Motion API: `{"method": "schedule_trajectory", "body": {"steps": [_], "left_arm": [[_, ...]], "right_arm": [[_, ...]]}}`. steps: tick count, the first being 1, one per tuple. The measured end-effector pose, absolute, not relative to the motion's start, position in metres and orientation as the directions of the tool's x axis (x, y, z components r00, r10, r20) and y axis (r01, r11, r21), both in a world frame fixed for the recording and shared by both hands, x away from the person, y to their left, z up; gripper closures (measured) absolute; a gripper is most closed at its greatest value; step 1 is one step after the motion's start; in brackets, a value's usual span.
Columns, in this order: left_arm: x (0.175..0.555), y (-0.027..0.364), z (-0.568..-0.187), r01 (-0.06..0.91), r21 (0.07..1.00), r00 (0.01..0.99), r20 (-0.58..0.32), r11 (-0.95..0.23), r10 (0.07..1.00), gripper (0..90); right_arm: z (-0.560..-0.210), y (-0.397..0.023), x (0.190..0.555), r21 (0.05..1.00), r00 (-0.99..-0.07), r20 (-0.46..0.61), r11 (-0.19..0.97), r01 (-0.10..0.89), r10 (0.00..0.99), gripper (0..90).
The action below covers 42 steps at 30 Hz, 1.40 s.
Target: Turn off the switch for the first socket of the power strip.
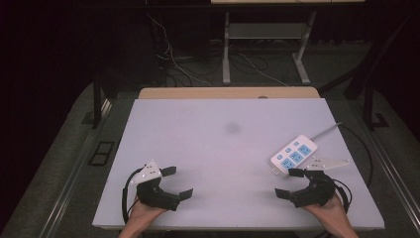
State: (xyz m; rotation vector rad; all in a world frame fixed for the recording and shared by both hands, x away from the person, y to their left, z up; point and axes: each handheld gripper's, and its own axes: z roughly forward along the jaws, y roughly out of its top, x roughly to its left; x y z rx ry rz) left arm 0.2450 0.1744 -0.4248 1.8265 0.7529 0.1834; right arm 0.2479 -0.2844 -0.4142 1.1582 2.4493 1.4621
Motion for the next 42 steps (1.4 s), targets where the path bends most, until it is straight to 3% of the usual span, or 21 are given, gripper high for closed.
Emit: {"method": "schedule_trajectory", "body": {"steps": [42], "left_arm": [[0.245, 0.175, -0.424, 0.404, 0.893, 0.786, -0.227, -0.201, 0.575, 0.0]], "right_arm": [[-0.382, -0.312, 0.275, 0.748, -0.706, 0.311, 0.295, 0.595, 0.637, 0.8]]}}
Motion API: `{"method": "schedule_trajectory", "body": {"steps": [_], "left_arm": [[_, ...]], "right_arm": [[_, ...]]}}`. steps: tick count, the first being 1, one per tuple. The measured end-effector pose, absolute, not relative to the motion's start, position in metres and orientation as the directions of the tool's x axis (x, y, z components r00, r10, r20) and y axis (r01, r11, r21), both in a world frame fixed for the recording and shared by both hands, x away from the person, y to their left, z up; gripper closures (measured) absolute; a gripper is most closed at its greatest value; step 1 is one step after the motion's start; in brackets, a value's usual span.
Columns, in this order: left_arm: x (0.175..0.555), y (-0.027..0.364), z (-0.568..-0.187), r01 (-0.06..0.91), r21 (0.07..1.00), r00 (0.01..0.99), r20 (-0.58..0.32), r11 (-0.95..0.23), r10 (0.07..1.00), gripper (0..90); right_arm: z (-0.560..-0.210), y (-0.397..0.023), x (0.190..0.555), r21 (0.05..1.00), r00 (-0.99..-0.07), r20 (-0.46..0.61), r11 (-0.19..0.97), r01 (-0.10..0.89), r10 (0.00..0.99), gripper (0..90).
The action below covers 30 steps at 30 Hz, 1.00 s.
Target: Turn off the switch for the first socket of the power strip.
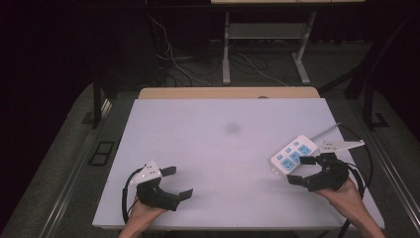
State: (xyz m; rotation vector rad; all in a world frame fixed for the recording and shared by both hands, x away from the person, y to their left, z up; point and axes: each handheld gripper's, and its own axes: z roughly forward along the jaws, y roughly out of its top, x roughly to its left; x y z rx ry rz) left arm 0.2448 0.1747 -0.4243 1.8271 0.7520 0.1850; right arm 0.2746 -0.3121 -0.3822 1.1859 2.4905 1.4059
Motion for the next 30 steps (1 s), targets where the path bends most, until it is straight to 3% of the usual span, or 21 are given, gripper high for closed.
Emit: {"method": "schedule_trajectory", "body": {"steps": [30], "left_arm": [[0.245, 0.176, -0.424, 0.403, 0.893, 0.785, -0.226, -0.198, 0.577, 0.0]], "right_arm": [[-0.368, -0.321, 0.3, 0.723, -0.706, 0.272, 0.345, 0.598, 0.654, 0.8]]}}
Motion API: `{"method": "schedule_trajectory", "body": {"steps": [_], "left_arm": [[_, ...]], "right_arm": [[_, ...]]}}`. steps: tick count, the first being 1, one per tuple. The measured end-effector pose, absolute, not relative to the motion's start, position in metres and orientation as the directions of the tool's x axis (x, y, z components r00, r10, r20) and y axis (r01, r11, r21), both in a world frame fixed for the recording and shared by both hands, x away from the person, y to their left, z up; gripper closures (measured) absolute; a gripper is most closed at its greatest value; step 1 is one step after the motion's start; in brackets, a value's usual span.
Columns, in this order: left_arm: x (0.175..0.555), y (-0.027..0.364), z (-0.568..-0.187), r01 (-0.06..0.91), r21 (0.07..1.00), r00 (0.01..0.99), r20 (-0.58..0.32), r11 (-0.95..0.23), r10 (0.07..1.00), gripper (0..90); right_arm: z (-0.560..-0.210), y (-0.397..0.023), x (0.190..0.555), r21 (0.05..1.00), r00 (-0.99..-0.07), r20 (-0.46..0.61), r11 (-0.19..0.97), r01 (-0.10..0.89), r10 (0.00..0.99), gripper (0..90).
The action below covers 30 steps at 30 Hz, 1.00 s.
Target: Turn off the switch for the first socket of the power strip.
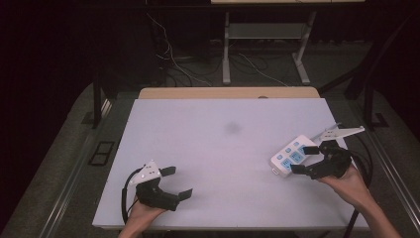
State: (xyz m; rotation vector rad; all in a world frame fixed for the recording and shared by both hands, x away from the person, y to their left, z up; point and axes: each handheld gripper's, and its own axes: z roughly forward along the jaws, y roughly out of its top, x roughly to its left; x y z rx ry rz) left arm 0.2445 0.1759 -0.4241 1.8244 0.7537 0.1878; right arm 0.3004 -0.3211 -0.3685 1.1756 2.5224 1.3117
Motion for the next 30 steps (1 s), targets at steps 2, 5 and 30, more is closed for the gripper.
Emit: {"method": "schedule_trajectory", "body": {"steps": [2, 5, 30], "left_arm": [[0.245, 0.176, -0.424, 0.403, 0.894, 0.785, -0.226, -0.198, 0.577, 0.0], [0.245, 0.176, -0.424, 0.404, 0.893, 0.784, -0.226, -0.197, 0.578, 0.0], [0.245, 0.177, -0.424, 0.403, 0.893, 0.785, -0.223, -0.203, 0.579, 0.0]], "right_arm": [[-0.367, -0.322, 0.303, 0.721, -0.704, 0.269, 0.347, 0.599, 0.657, 0.8], [-0.365, -0.323, 0.307, 0.721, -0.702, 0.266, 0.347, 0.6, 0.661, 0.8], [-0.351, -0.333, 0.334, 0.703, -0.686, 0.236, 0.367, 0.61, 0.688, 0.8]]}}
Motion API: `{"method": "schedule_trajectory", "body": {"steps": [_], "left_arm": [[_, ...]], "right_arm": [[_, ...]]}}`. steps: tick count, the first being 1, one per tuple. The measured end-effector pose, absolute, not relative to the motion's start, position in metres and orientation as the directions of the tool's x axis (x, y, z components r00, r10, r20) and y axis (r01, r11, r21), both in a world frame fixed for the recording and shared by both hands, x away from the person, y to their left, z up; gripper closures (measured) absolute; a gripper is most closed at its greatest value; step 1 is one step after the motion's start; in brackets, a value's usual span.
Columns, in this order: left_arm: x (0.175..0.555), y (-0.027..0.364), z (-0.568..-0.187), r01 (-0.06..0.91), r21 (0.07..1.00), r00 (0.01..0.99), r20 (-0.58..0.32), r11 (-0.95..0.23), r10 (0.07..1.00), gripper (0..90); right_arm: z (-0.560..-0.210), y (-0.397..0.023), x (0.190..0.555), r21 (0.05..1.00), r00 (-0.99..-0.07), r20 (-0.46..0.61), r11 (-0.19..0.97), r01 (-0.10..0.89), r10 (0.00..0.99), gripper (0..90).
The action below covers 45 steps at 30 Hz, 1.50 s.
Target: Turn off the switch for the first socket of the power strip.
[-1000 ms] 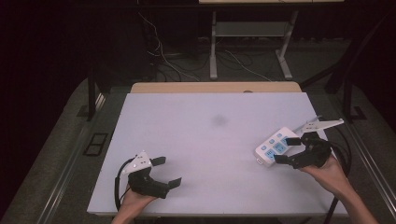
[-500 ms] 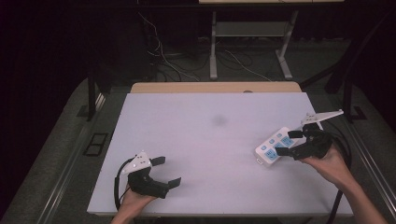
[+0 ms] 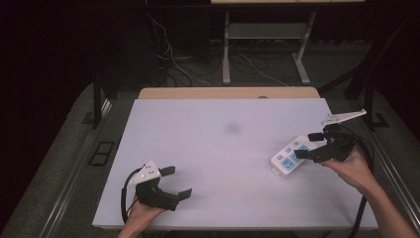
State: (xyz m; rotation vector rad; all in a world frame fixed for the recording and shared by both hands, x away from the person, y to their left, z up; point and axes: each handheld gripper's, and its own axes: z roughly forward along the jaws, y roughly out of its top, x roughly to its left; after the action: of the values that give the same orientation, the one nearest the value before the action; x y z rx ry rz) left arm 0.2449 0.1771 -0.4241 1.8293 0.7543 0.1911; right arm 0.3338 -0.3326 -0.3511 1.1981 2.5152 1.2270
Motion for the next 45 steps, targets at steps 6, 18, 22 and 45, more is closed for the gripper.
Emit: {"method": "schedule_trajectory", "body": {"steps": [6, 18, 22, 45], "left_arm": [[0.245, 0.177, -0.424, 0.403, 0.892, 0.784, -0.222, -0.203, 0.579, 0.0], [0.246, 0.177, -0.424, 0.402, 0.892, 0.785, -0.22, -0.207, 0.579, 0.0], [0.245, 0.177, -0.424, 0.4, 0.893, 0.786, -0.216, -0.209, 0.579, 0.0], [0.246, 0.177, -0.425, 0.398, 0.892, 0.788, -0.212, -0.215, 0.578, 0.0]], "right_arm": [[-0.352, -0.331, 0.343, 0.692, -0.683, 0.225, 0.379, 0.614, 0.695, 0.9], [-0.362, -0.336, 0.359, 0.679, -0.65, 0.233, 0.357, 0.641, 0.724, 0.8], [-0.364, -0.338, 0.364, 0.678, -0.64, 0.238, 0.347, 0.648, 0.731, 0.8], [-0.376, -0.352, 0.385, 0.663, -0.547, 0.256, 0.268, 0.699, 0.797, 65.7]]}}
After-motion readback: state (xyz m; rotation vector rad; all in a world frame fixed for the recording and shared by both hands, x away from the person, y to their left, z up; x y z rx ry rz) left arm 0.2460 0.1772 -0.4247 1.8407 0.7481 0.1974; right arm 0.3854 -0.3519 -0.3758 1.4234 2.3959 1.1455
